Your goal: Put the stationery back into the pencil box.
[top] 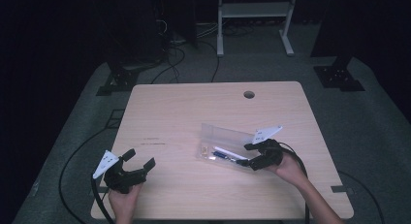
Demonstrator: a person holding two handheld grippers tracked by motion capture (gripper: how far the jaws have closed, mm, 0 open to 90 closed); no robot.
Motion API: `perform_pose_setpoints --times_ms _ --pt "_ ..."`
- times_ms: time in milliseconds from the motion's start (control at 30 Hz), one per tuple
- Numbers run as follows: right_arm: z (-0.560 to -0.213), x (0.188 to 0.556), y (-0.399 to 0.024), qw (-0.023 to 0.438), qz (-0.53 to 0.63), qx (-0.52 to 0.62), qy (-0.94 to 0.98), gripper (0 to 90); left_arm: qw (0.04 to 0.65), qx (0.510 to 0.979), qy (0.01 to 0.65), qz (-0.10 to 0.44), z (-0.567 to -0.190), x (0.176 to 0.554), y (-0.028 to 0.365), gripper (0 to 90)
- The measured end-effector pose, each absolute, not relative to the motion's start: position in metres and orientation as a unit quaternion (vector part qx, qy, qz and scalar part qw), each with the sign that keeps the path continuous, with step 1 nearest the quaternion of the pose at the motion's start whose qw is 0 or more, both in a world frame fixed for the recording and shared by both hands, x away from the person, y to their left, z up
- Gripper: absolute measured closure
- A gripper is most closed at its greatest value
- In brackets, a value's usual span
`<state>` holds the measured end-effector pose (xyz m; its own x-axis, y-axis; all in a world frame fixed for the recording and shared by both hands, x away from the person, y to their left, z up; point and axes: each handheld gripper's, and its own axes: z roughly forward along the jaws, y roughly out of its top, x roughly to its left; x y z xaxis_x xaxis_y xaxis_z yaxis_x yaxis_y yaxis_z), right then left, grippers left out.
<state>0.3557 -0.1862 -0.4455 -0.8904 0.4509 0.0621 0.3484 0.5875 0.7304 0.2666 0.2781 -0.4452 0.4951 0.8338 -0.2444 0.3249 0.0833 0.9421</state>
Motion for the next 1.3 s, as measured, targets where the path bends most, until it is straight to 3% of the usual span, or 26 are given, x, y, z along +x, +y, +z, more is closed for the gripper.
perform_pose_setpoints --times_ms 1300 --pt "-0.453 0.339 -0.232 0.074 0.395 0.249 0.881 32.2 0.580 0.641 0.453 0.219 -0.445 0.267 0.276 1.1"
